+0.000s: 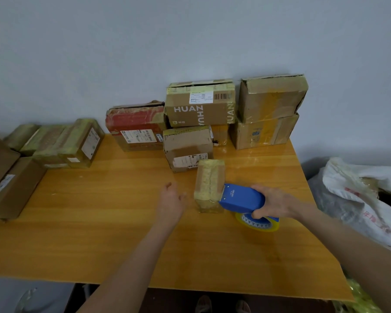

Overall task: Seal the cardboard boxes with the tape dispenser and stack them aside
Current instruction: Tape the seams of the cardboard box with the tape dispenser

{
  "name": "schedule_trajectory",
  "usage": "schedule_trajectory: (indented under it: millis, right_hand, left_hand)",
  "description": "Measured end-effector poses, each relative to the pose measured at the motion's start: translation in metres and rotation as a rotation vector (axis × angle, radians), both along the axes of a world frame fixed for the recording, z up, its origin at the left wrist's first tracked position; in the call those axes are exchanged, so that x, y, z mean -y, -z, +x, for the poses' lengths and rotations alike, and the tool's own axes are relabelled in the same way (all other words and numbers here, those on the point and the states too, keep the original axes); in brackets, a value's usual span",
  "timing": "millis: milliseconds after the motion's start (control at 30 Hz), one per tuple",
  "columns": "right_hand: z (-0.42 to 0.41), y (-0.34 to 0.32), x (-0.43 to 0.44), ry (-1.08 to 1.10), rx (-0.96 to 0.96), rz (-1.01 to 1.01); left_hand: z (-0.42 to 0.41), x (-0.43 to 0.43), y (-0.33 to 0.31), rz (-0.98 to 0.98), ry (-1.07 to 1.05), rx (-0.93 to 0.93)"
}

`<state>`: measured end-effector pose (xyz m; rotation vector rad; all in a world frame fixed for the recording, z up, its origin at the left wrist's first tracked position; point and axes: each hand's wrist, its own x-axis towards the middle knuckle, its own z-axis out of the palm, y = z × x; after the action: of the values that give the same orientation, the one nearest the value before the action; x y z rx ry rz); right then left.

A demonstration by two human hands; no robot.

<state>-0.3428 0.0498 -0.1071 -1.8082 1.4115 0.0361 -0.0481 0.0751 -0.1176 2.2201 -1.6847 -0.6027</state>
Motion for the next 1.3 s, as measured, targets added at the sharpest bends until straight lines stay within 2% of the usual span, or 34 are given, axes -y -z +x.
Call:
schedule_trajectory:
  millis: [67,100,167,233,333,433,533,700,967,1300]
  right_hand:
    - [0.0,0.0,-0.001,-0.014,0.004,-0.014]
    - [-0.001,-0.001,-0.002,-0.031,-0.011,-0.029]
    - [-0.002,-0.003,-0.003,-0.062,-0.075,-0.094]
    - [-0.005,-0.003,-0.003,-0.075,-0.116,-0.155]
    - [-0.013,-0.005,-0.004,-0.06,-0.064,-0.141]
    - [-0.026,-0.008,-0.007,-0.019,0.027,-0.085]
    - [-0.036,-0.006,-0.012,-0.023,0.028,-0.073]
    - [-0.047,-0.009,-0.007,-0.059,-0.061,-0.062]
    - [-0.006,-0.014,0.003,-0.203,-0.383,-0.083]
    - [0.017,-0.03,0.02,-0.172,-0.365,0.076]
  left_hand:
    - [-0.012,-0.009,-0.003,-0.264,0.241,0.024]
    - [-0.021,-0.013,-0.004,-0.293,0.387,0.06]
    - [-0.036,-0.018,0.004,-0.214,0.613,0.151]
    - [-0.039,-0.019,0.017,-0.107,0.712,0.284]
    - [-0.035,-0.018,0.023,-0.05,0.747,0.404]
    - [-0.034,-0.019,0.023,-0.042,0.762,0.432]
    - [-0.033,-0.022,0.021,-0.039,0.777,0.445]
    - [-0.034,-0.022,0.014,-0.022,0.772,0.425]
    - [-0.033,-0.015,0.015,-0.032,0.778,0.394]
    - [-0.033,-0.013,0.021,-0.038,0.783,0.408]
